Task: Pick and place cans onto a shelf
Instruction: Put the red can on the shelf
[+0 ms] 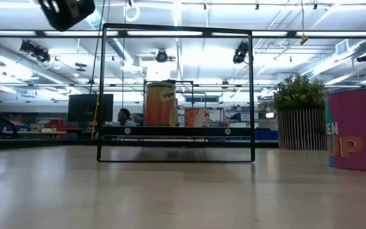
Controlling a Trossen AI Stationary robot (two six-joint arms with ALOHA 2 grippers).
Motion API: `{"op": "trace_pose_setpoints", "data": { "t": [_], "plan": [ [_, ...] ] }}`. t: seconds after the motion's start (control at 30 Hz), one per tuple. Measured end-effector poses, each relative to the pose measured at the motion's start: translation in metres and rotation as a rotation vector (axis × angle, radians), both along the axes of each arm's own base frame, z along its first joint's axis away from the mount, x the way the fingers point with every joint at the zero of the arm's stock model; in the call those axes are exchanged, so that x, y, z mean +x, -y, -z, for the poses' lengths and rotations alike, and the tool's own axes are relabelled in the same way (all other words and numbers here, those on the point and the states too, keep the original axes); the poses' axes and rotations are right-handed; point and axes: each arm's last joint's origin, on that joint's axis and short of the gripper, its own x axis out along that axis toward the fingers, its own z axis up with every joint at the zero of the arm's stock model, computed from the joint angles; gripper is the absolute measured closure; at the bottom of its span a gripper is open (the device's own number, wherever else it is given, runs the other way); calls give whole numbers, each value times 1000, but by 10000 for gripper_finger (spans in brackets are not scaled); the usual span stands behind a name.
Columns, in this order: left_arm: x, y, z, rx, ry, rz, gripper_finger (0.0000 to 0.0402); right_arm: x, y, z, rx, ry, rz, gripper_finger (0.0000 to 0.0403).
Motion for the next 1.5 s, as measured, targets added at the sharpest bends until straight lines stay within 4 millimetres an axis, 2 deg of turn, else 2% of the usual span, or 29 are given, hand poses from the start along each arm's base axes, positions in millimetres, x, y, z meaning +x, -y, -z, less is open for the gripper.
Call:
{"op": "trace_pose_setpoints", "data": {
  "t": [0.13,0.23,0.4,0.6,0.67,0.87,1.03,1.3,1.5],
  "plan": [
    [5,-9,-3,20,18,-44,279,-18,49,-22,-87,-6,186,78],
    [8,-19,-10,7,36,-72,279,-21,83,-19,-83,-36,248,78],
    [11,-38,-28,-42,91,-131,279,-21,135,23,8,-131,248,78],
    [7,-54,-51,-80,158,-163,279,-22,166,81,70,-187,195,78],
    [5,-62,-60,-99,188,-182,279,-21,173,99,82,-200,167,78],
    [2,-89,-84,-83,292,-271,279,-8,184,134,77,-282,133,78],
    [1,-110,-95,-23,325,-318,279,7,191,142,59,-266,106,78],
    [6,-128,-96,7,323,-364,279,24,196,149,34,-291,36,61],
    [7,-131,-95,21,320,-363,279,31,197,138,-40,-327,41,26]
  ]
}}
